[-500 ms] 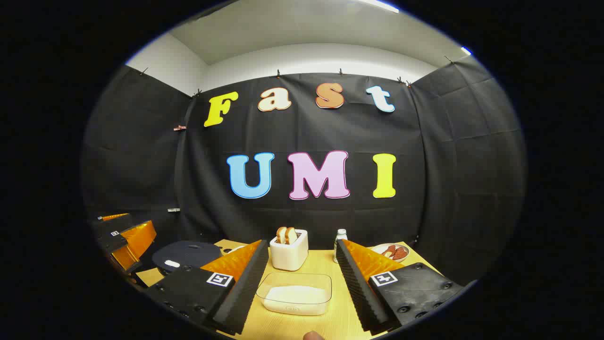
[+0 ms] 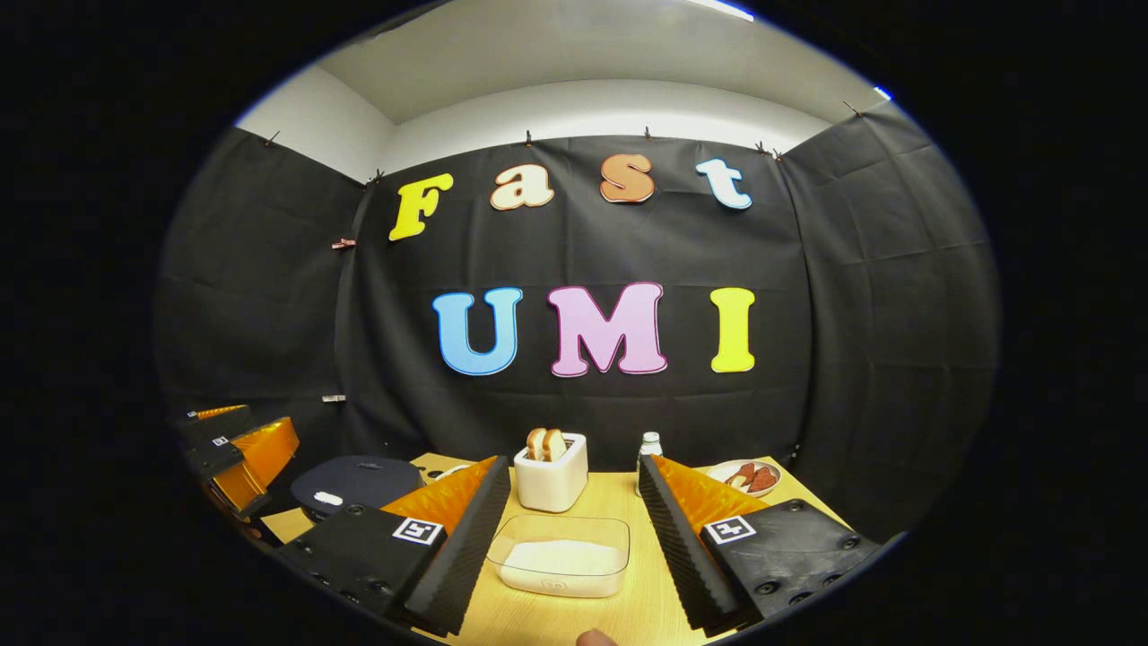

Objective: Close the left gripper, press the button to open the rice cooker; take a wooden spoon from the chopstick holder with the right hand, scoop a spoonful of rice and pour it into the rice cooker, then put the wooden spoon back into the chopstick holder.

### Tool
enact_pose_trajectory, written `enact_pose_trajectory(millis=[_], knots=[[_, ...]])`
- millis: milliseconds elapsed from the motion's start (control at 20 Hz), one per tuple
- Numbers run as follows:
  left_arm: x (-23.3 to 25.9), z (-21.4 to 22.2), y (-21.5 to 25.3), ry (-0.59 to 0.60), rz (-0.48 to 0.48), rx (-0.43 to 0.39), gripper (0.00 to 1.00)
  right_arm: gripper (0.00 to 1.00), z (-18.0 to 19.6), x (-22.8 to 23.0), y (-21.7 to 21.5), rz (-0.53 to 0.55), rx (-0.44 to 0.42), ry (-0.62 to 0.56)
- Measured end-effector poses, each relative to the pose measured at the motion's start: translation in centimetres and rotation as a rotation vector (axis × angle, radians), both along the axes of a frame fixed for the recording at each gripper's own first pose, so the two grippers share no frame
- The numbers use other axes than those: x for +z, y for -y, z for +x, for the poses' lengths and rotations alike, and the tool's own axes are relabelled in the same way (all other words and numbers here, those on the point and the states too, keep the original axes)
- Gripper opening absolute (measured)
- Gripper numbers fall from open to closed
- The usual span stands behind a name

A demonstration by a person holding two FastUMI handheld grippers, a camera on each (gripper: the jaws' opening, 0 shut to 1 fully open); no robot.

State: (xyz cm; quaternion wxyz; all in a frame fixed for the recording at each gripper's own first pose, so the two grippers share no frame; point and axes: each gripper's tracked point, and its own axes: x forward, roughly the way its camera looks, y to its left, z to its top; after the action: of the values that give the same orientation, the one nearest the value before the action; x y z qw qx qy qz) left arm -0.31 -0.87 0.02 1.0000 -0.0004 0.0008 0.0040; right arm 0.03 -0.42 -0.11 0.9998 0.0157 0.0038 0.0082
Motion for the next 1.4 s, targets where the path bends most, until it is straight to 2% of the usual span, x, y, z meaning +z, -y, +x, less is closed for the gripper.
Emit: enact_pose_trajectory(millis=[400, 850, 1100, 1400], knots=[[0.4, -0.1, 0.3, 0.007, 0.006, 0.007, 0.97, 0.89, -0.2, 0.5, -0.6, 0.038, 0.029, 0.010], [0.6, -0.1, 0.3, 0.012, 0.013, 0.022, 0.97, 0.89, 0.2, 0.0, -0.2, 0.021, 0.026, 0.002], [0.9, -0.2, 0.1, 0.019, 0.015, 0.037, 0.97, 0.89, 0.5, -0.4, 0.0, -0.027, 0.036, -0.005], [0.8, -0.1, 0.3, 0.017, 0.007, 0.046, 0.97, 0.89, 0.6, -0.5, -0.5, -0.015, 0.063, -0.007]])
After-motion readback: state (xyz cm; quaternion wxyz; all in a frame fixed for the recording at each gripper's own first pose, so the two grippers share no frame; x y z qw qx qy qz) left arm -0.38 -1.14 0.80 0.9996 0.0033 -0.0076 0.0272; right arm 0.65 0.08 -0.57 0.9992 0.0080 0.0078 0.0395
